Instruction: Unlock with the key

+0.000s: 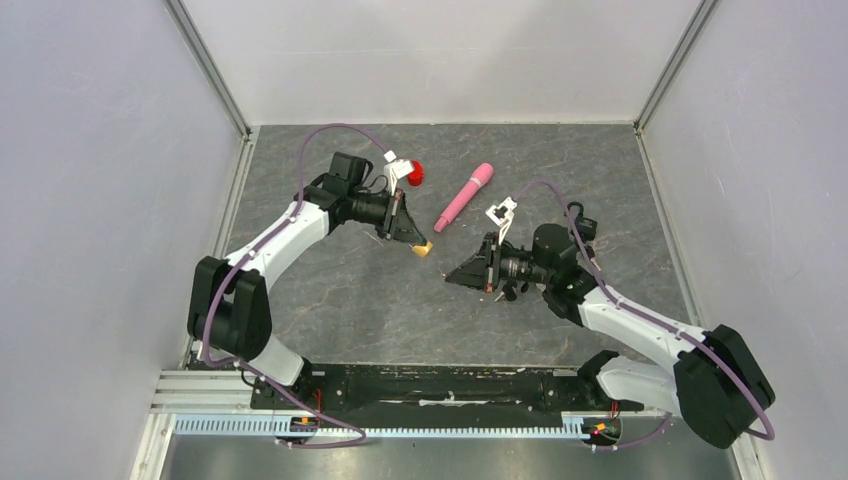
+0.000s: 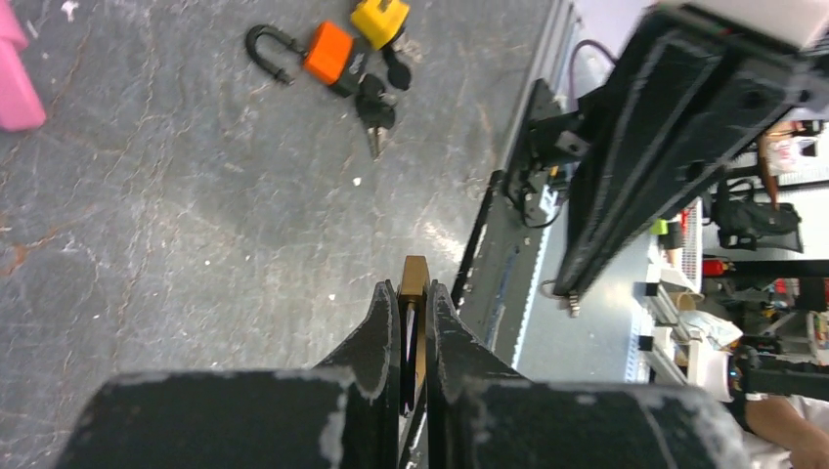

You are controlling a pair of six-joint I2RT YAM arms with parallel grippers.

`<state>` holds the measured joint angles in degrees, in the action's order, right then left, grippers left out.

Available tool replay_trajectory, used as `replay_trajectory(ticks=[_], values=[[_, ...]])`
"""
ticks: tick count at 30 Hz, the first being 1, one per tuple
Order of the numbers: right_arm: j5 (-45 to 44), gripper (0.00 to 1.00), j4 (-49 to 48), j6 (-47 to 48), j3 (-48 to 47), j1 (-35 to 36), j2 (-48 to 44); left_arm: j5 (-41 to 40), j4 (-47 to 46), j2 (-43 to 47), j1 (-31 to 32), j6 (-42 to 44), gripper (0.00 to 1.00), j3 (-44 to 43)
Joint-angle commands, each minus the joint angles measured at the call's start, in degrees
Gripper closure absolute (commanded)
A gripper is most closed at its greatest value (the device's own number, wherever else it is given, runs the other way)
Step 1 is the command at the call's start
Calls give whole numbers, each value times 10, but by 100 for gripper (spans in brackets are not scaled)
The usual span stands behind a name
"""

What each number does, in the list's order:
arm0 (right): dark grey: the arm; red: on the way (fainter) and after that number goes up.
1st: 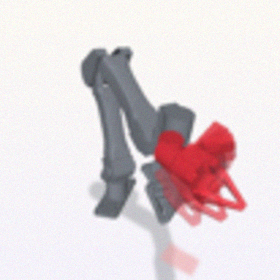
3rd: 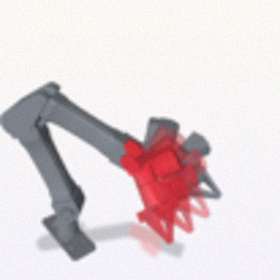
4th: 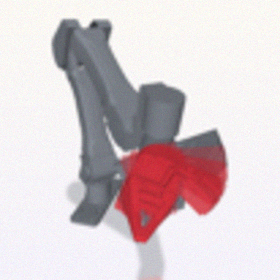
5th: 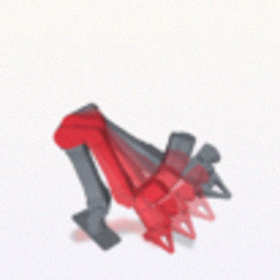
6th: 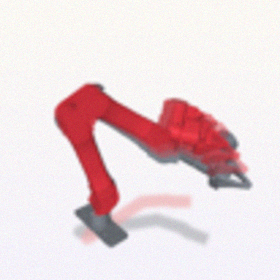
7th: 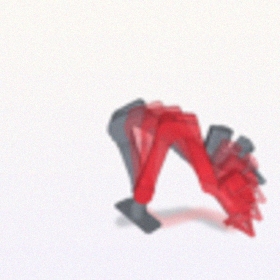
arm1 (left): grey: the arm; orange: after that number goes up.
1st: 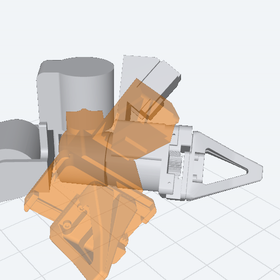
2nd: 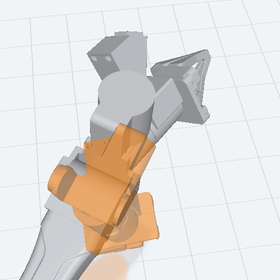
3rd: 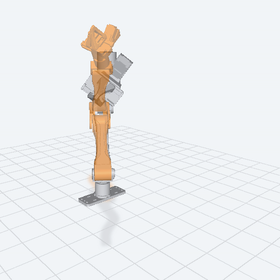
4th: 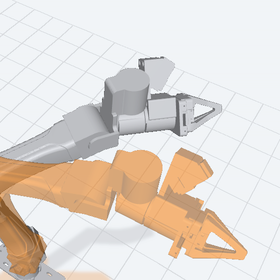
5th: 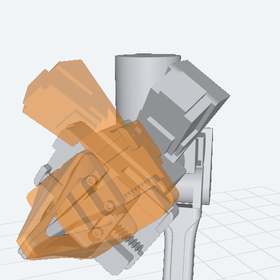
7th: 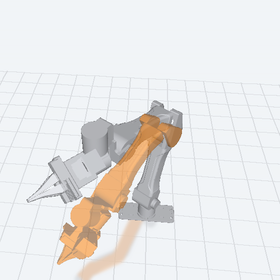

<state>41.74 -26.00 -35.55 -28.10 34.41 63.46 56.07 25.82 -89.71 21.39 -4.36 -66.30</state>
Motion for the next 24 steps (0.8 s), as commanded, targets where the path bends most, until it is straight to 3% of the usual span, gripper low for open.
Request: replay_trajectory(ticks=[1,4,9,10,11,17,24], values=[[37,100,-58,-70,-51,5,34,108,0,41,-20,-53,98,-46],[56,100,-61,-82,-86,5,56,152,26,45,-32,-49,98,-66],[83,100,-79,-108,-124,5,76,188,174,34,-35,69,98,-122],[87,100,-78,-108,-130,6,80,51,207,31,-35,91,98,-133],[91,100,-74,-108,-135,6,82,194,236,29,-35,113,98,-141],[99,100,-37,-88,-158,6,93,209,330,29,-35,196,98,-176],[101,100,-13,-69,-164,10,87,227,342,41,-35,202,98,-184]])
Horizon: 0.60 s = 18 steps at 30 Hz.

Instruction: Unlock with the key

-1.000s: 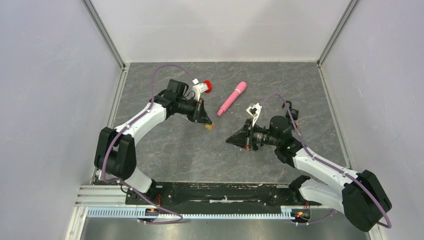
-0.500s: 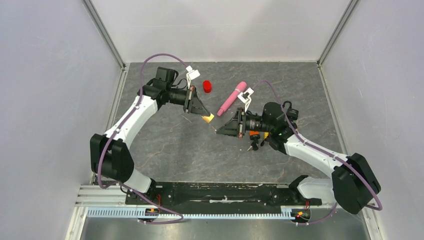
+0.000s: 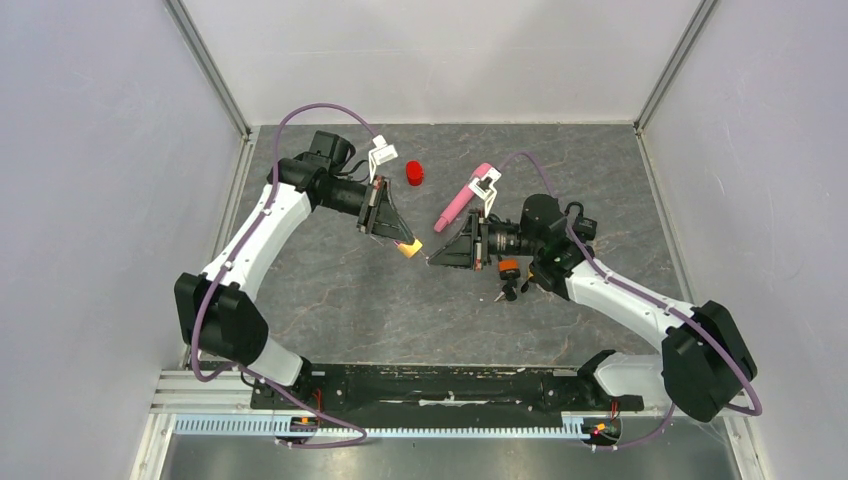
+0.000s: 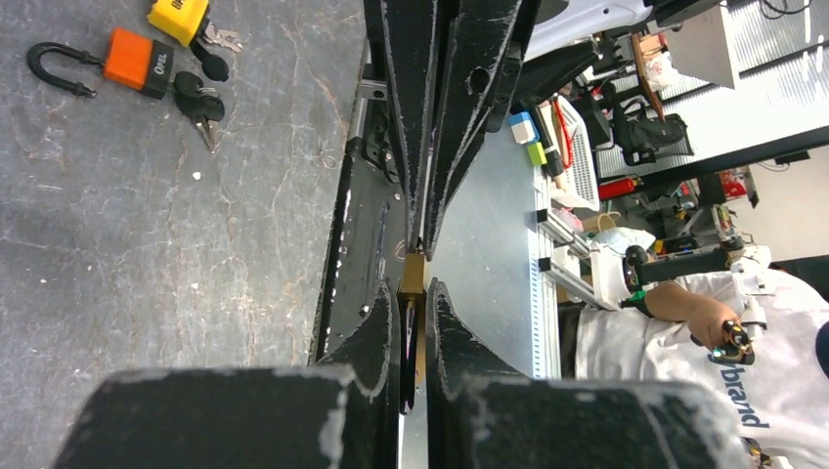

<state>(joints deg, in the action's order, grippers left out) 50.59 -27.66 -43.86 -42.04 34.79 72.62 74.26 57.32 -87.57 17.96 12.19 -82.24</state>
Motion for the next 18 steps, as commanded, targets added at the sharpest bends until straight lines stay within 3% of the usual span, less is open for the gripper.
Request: replay_trajectory(ticks=[1,18], values=[[12,100,2,14,-24,8,-6,48,26,20,-1,37,98,-25],[3,100,-13,-1,-41,22,8,60,27,32,0,46,98,-23]])
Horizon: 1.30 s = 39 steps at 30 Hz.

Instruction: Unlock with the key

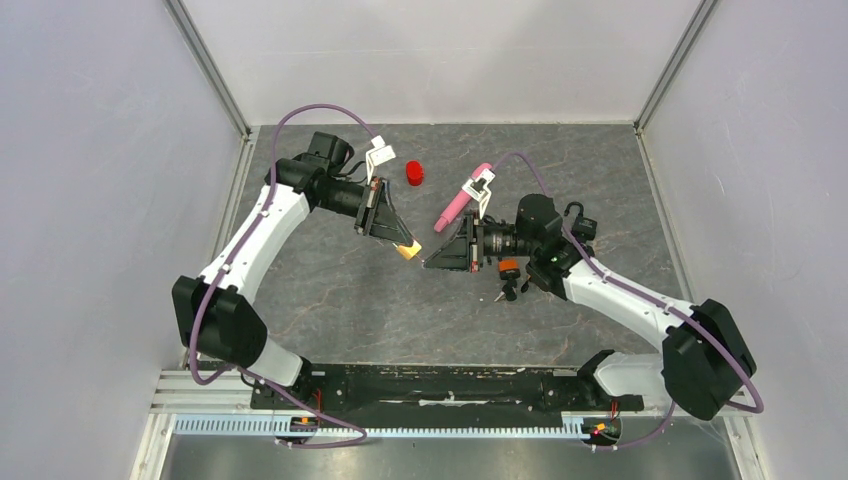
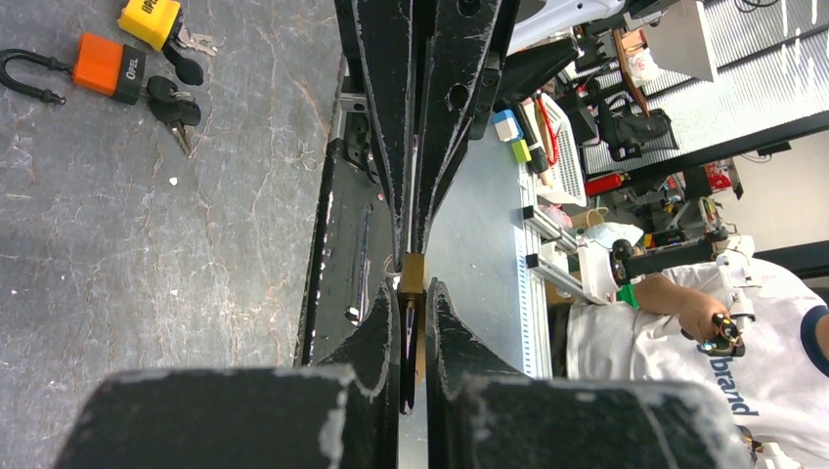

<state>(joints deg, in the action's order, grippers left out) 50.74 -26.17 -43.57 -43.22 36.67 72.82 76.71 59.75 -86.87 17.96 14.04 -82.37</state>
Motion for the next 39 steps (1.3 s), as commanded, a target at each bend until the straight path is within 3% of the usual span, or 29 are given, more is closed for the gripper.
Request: replay_trajectory(ticks=[1,39], values=[[1,100,-30,-6,-29,3,8,36,3,25,0,29,98,-21],[-13,100,-50,-31,-29,8,15,7,5,47,9,59,98,-12]])
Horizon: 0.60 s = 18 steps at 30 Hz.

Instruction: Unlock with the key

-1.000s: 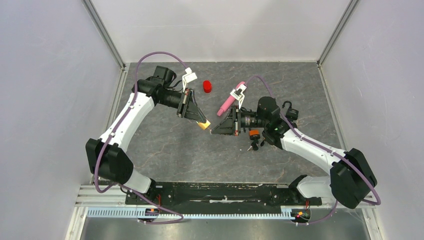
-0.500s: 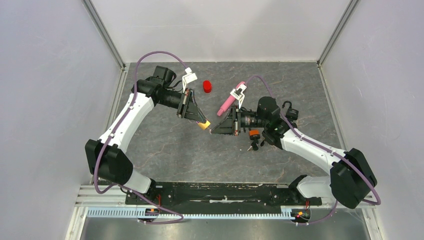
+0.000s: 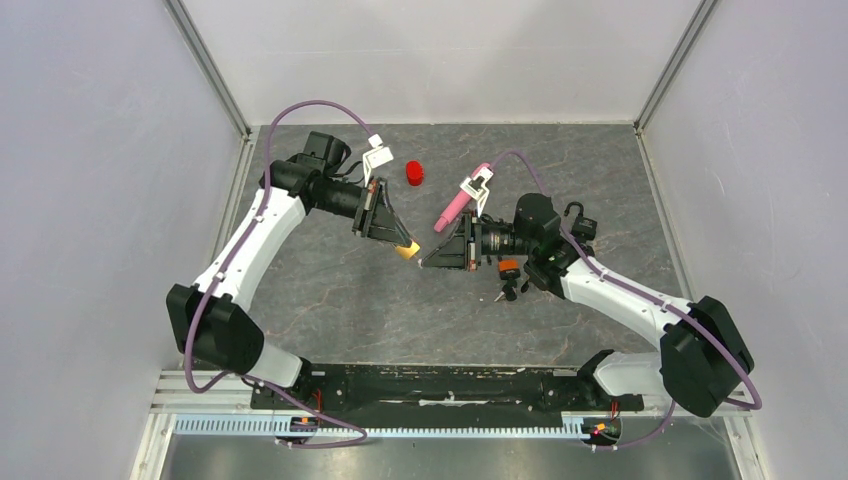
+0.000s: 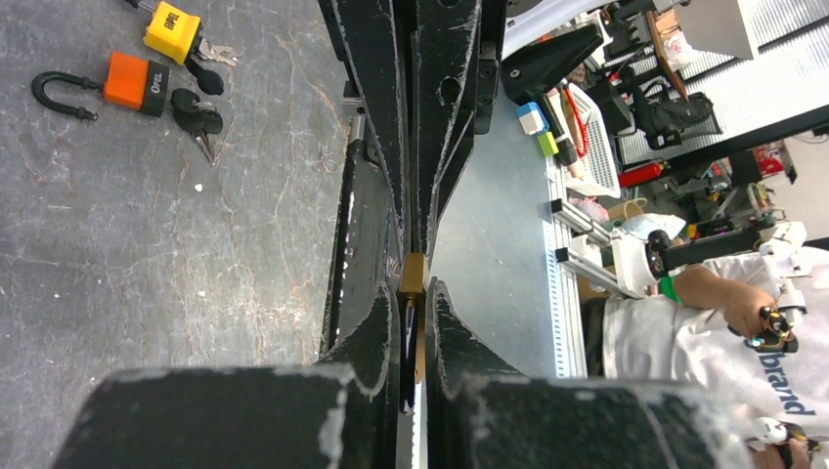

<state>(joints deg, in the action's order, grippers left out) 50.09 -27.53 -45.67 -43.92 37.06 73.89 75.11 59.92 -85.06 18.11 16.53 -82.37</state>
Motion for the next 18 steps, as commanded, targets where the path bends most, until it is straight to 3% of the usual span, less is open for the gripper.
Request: replay_trajectory(ticks=[1,7,12,18], values=[[-5,100,-39,-13,-22,4,5,26,3,30,9,38,98,-11],[8,100,-80,-44,-11,4,13,43,3,42,12,57,98,-7],[9,100,-84,-47,-20,4,13,0,3,44,22,52,98,2],[-13,100,-11,3,-48,3,9,-54,4,45,33,44,98,18]])
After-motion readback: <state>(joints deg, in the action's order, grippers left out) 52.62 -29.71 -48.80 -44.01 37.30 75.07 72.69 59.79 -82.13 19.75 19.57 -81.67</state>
